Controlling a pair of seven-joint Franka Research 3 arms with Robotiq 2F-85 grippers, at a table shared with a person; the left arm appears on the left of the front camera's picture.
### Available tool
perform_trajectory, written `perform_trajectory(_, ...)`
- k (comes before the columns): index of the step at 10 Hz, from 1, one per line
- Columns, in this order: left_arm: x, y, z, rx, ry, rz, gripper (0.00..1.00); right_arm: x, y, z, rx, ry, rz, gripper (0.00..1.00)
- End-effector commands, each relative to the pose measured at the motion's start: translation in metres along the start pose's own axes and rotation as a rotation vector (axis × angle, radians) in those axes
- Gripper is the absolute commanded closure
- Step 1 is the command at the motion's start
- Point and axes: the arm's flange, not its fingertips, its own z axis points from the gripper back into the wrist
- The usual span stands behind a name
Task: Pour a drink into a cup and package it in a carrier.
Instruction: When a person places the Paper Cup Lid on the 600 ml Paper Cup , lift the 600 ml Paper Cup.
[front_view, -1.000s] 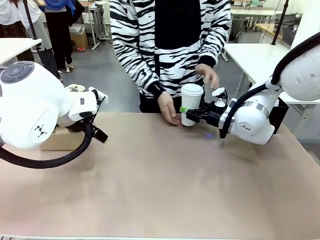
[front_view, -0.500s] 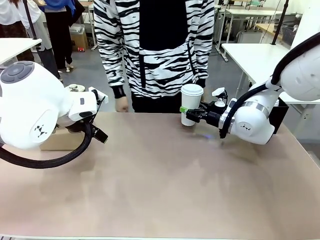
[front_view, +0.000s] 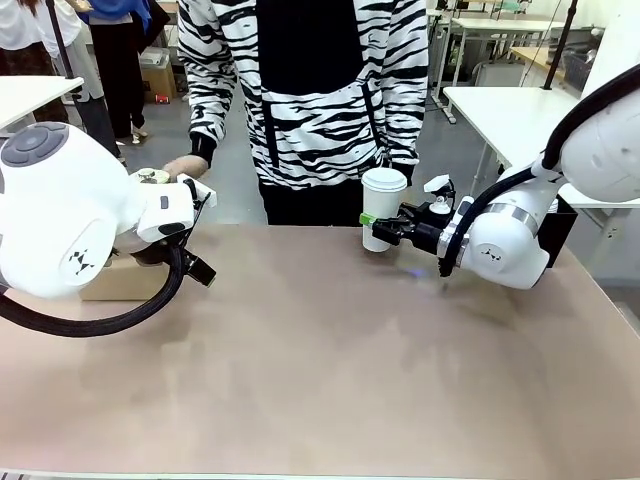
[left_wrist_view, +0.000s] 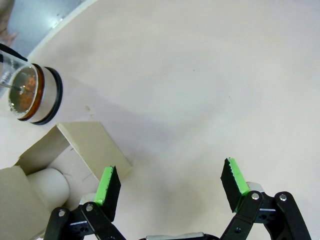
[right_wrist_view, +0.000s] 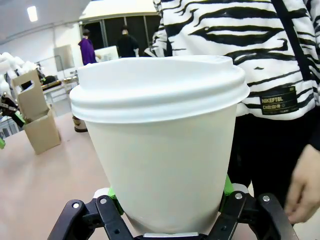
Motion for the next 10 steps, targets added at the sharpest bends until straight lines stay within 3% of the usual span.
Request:
perform_trajectory(1,0.000,0.000,0.000,-0.002,-0.001,0.001,0.00,0.005,0.002,-0.002,-0.001,-0.006,0.002,0.20)
perform_trajectory(3,0.000,0.000,0.000,-0.002,-0.001,0.001,0.00,0.000,0.000,0.000,0.000,0.000,0.000,0.20)
perform_trajectory(7,0.000,0.000,0.000,-0.002,-0.001,0.001,0.00,0.121,0.015,0.048,0.041,0.000,0.039,0.20)
perform_trajectory(10,0.000,0.000,0.000,-0.002,-0.001,0.001,0.00,0.225,0.048,0.090,0.090,-0.016,0.036,0.20)
